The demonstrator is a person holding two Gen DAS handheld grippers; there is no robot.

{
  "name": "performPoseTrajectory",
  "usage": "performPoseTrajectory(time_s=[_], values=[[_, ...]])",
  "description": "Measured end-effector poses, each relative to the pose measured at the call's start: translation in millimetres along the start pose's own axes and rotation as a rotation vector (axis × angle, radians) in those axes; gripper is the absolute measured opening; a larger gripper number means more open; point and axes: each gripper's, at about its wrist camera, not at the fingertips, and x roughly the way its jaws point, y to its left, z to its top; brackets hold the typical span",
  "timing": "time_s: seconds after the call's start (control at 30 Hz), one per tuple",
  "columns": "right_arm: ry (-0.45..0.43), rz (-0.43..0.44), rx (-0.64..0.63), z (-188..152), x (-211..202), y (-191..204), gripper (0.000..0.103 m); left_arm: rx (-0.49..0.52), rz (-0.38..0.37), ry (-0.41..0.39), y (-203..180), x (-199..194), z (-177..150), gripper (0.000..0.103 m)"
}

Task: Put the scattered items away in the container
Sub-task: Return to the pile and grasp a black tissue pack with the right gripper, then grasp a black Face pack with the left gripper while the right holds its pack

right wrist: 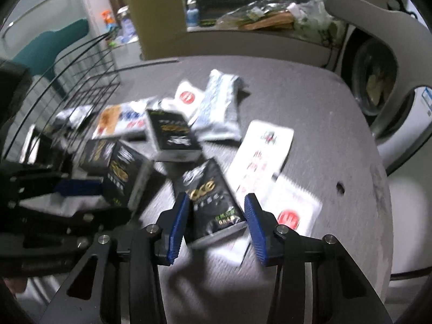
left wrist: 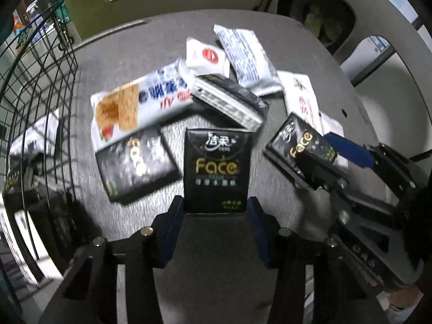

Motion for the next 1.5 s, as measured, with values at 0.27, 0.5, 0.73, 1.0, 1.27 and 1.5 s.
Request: performPoseTrajectory(time_s=[0.27, 0.5, 0.73, 1.0, 1.27, 1.5], values=[[-0.015, 0.032, 0.003, -16, -16, 6, 0.049, -0.029, 0.008, -0.035, 13, -15, -17, 0.06], [0.001, -0.002, -0.054, -8, -4, 15, 0.059, -0.047, 0.021, -0.03, 23, -14, -15, 0.066], [0.04, 0.002, -0.078, -5, 10, 20, 0.054, -0.071, -0.008, -0.033, 30, -12, -19, 0.068], [0.056, 0.034, -0.035, -16, -5, 5, 0.036, -0.08, -0.038, -0.023, 24, -5, -5, 0.069], [0.055, 0.048, -0.046, -22, -2, 12, 0.025, -0.058, -0.002, -0.007, 13, 3, -7, 0.069], [0.05, 0.049, -0.038, -20, 0, 11, 0.02, -0.094, -0.028, -0.013, 26, -2, -10, 0.069]])
